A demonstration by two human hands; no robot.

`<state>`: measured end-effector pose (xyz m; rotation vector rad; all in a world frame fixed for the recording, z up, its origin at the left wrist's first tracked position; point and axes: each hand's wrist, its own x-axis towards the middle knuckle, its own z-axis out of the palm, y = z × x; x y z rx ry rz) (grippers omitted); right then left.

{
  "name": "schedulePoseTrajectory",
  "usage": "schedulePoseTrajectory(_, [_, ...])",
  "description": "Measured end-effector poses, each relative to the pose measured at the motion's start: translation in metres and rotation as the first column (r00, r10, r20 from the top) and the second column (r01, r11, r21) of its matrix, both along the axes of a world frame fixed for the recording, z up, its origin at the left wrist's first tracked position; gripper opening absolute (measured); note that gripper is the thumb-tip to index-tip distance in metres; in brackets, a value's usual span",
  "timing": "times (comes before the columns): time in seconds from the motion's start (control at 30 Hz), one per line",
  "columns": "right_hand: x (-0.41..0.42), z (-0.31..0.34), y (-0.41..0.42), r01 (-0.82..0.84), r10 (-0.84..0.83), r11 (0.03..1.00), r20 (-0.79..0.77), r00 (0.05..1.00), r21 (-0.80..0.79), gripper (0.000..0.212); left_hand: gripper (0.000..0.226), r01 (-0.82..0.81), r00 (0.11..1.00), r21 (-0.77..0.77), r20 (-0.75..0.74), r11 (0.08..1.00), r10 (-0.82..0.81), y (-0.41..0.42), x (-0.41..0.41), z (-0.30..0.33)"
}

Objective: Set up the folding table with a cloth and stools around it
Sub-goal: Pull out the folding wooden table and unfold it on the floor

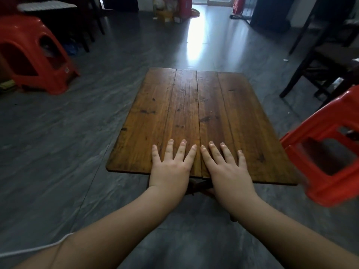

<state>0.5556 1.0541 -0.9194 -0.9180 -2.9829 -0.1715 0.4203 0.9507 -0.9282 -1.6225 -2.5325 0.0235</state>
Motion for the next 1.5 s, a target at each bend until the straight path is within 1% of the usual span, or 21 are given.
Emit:
schedulePoseTrajectory(0.13, [0.002,-0.007,-0.001,0.002,-0.002,1.000,-0.002,1.000,-0.023,0.108,0.100,-0.003,1.000,0.003,0.008,1.000,0.003,-0.004,0.002,-0.005])
schedulePoseTrajectory(0.27, [0.003,-0.009,-0.002,0.007,-0.006,1.000,0.004,1.000,-0.022,0.112,0.100,-0.006,1.000,-0.009,0.019,1.000,0.006,-0.005,0.004,-0.003])
schedulePoseTrajectory(0.4, [0.007,-0.010,-0.003,0.000,0.000,1.000,0.015,1.000,-0.028,0.109,0.106,0.002,0.998,-0.049,0.067,0.999,0.001,-0.008,0.005,-0.002])
schedulePoseTrajectory(0.47, [0.010,-0.010,-0.002,-0.015,0.017,0.998,0.022,1.000,-0.055,0.111,0.110,0.027,0.992,-0.068,0.125,0.997,-0.018,-0.010,0.004,0.002])
schedulePoseTrajectory(0.57, [0.016,-0.006,0.000,-0.046,0.047,0.991,0.002,0.999,-0.128,0.109,0.106,0.083,0.960,-0.079,0.272,0.993,-0.059,-0.014,0.000,0.013])
schedulePoseTrajectory(0.63, [0.020,0.000,0.004,-0.072,0.070,0.977,-0.019,0.997,-0.200,0.103,0.100,0.096,0.919,-0.042,0.388,0.994,-0.073,-0.017,-0.005,0.023])
schedulePoseTrajectory(0.7, [0.023,0.009,0.009,-0.096,0.086,0.953,-0.046,0.995,-0.288,0.095,0.088,0.082,0.882,0.042,0.462,0.996,-0.093,-0.017,-0.010,0.032])
schedulePoseTrajectory(0.73, [0.023,0.014,0.012,-0.101,0.081,0.941,-0.076,0.994,-0.323,0.089,0.080,0.069,0.883,0.092,0.457,0.993,-0.104,-0.017,-0.012,0.035])
schedulePoseTrajectory(0.8, [0.022,0.023,0.019,-0.103,0.055,0.933,-0.147,0.988,-0.344,0.080,0.068,0.054,0.916,0.159,0.386,0.986,-0.113,-0.014,-0.016,0.036])
schedulePoseTrajectory(0.87, [0.019,0.026,0.023,-0.104,0.056,0.948,-0.164,0.985,-0.302,0.076,0.063,0.054,0.951,0.160,0.294,0.986,-0.100,-0.009,-0.018,0.033])
schedulePoseTrajectory(0.93, [0.015,0.023,0.025,-0.088,0.052,0.964,-0.148,0.988,-0.250,0.071,0.063,0.057,0.969,0.117,0.232,0.991,-0.083,-0.006,-0.019,0.027])
schedulePoseTrajectory(1.0, [0.012,0.018,0.028,-0.053,0.026,0.972,-0.119,0.993,-0.229,0.067,0.064,0.049,0.974,0.077,0.218,0.996,-0.065,-0.003,-0.021,0.019])
schedulePoseTrajectory(1.17, [0.008,0.009,0.033,0.002,-0.017,0.976,-0.066,0.998,-0.217,0.069,0.069,0.006,0.977,0.029,0.215,1.000,-0.012,0.002,-0.024,0.010])
schedulePoseTrajectory(1.3, [0.008,0.008,0.031,0.017,-0.026,0.978,-0.040,0.999,-0.207,0.068,0.069,-0.007,0.978,0.027,0.210,1.000,0.001,0.002,-0.021,0.008])
schedulePoseTrajectory(1.5, [0.007,0.004,0.030,0.045,-0.055,0.981,-0.047,0.997,-0.190,0.069,0.070,-0.010,0.978,0.043,0.210,0.999,0.000,0.002,-0.020,0.006])
